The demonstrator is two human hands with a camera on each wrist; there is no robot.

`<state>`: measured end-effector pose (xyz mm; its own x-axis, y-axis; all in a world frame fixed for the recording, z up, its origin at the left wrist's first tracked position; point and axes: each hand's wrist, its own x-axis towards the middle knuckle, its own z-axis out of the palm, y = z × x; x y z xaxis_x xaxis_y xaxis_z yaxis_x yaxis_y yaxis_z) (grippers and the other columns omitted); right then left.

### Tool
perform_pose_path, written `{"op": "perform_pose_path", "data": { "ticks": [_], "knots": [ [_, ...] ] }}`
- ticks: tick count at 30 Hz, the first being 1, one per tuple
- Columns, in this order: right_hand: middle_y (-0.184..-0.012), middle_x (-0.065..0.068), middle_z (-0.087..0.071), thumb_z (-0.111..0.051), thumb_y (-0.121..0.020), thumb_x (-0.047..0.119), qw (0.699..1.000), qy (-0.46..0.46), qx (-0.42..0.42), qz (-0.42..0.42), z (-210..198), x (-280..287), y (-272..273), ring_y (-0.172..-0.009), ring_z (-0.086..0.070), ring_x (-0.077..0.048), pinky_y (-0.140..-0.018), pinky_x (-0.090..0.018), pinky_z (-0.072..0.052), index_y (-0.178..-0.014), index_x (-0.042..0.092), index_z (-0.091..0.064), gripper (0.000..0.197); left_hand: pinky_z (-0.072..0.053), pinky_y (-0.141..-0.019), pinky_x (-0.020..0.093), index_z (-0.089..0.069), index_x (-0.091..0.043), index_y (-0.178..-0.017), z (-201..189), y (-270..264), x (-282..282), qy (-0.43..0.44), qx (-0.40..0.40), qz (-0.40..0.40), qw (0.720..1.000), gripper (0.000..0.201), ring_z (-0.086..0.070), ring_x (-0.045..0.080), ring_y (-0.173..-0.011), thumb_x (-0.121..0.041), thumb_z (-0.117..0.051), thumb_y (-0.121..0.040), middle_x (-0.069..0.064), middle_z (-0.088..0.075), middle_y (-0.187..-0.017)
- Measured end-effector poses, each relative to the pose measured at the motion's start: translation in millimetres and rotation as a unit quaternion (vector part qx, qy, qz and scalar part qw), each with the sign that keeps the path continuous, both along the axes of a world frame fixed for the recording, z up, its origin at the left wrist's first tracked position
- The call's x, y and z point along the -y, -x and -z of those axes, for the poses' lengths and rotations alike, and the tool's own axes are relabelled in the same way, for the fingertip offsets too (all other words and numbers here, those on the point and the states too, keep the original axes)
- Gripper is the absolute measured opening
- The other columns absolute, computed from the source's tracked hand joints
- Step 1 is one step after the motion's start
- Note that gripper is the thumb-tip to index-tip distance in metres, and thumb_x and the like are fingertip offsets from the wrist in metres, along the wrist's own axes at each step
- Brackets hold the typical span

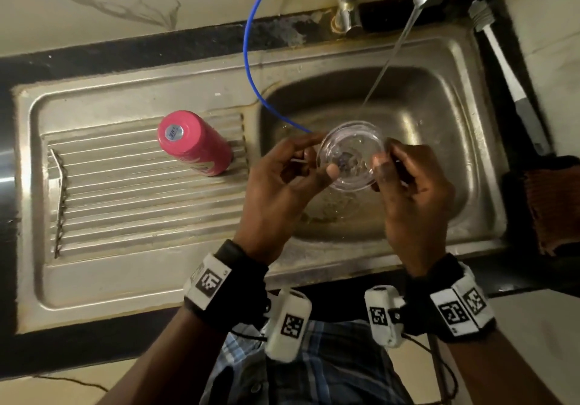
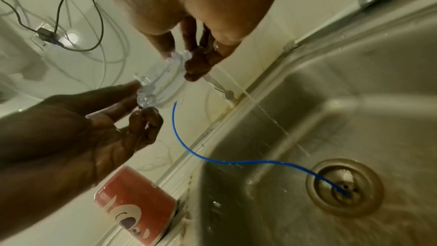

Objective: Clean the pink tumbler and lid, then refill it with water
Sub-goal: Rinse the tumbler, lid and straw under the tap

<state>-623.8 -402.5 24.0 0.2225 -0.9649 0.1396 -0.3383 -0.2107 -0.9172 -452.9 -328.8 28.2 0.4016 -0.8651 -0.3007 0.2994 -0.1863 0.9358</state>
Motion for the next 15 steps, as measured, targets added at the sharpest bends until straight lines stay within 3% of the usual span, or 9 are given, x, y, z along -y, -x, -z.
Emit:
{"op": "perform_pose_path", "data": {
  "ticks": [3, 5, 7, 10, 12, 15],
  "knots": [
    [-0.098, 0.000, -0.071, -0.070, -0.100, 0.030, 0.994, -0.100, -0.045, -0.011, 13, 3, -3, -0.083, -0.073, -0.014, -0.074, -0.045, -0.064, -0.111, 0.027, -0.072, 0.012, -0.057, -0.076, 0.039, -0.075, -0.015, -0.119, 11, 3, -2, -0.060, 0.007, 0.006, 0.998, 0.030, -0.071, 0.018, -0.086, -0.008, -0.083, -0.091, 0.001, -0.075, -0.094],
    [-0.098, 0.002, -0.072, -0.070, -0.100, 0.032, 0.992, -0.116, -0.054, -0.004, 20, 2, -4, -0.085, -0.073, -0.014, -0.075, -0.046, -0.064, -0.111, 0.026, -0.074, 0.013, -0.059, -0.076, 0.043, -0.076, -0.019, -0.118, 14, -1, -3, -0.071, 0.006, 0.006, 0.997, 0.030, -0.072, 0.023, -0.086, -0.014, -0.084, -0.090, 0.004, -0.076, -0.097],
    [-0.105, -0.002, -0.071, -0.069, -0.101, 0.028, 0.998, -0.068, -0.018, 0.009, 20, 2, -5, -0.091, -0.073, -0.015, -0.075, -0.038, -0.062, -0.116, 0.017, -0.073, 0.019, -0.062, -0.081, 0.041, -0.074, -0.016, -0.121, 15, -5, -3, -0.046, -0.001, 0.000, 0.999, 0.034, -0.075, 0.032, -0.096, -0.013, -0.085, -0.089, 0.011, -0.078, -0.105],
    [-0.099, 0.002, -0.074, -0.071, -0.094, 0.042, 0.987, -0.144, -0.063, -0.017, 30, 1, -11, -0.087, -0.073, -0.014, -0.078, -0.044, -0.063, -0.113, 0.022, -0.076, 0.028, -0.060, -0.074, 0.050, -0.075, -0.009, -0.115, 25, -6, -8, -0.115, -0.017, 0.012, 0.993, 0.032, -0.072, 0.035, -0.079, -0.013, -0.085, -0.085, 0.015, -0.073, -0.087],
    [-0.095, 0.007, -0.075, -0.073, -0.093, 0.040, 0.976, -0.187, -0.102, -0.039, 39, 4, -21, -0.085, -0.073, -0.012, -0.081, -0.046, -0.063, -0.113, 0.022, -0.078, 0.028, -0.057, -0.066, 0.041, -0.074, -0.004, -0.108, 37, -11, -14, -0.159, -0.013, -0.009, 0.987, 0.023, -0.069, 0.026, -0.070, -0.006, -0.080, -0.086, 0.012, -0.071, -0.079],
    [-0.098, 0.007, -0.073, -0.072, -0.096, 0.033, 0.979, -0.153, -0.121, -0.061, 41, 4, -37, -0.086, -0.071, -0.010, -0.083, -0.039, -0.061, -0.115, 0.020, -0.077, 0.023, -0.055, -0.065, 0.035, -0.075, -0.008, -0.109, 39, -26, -25, -0.155, 0.018, -0.028, 0.987, 0.024, -0.071, 0.025, -0.073, -0.008, -0.083, -0.087, 0.019, -0.074, -0.084]
  ]
}}
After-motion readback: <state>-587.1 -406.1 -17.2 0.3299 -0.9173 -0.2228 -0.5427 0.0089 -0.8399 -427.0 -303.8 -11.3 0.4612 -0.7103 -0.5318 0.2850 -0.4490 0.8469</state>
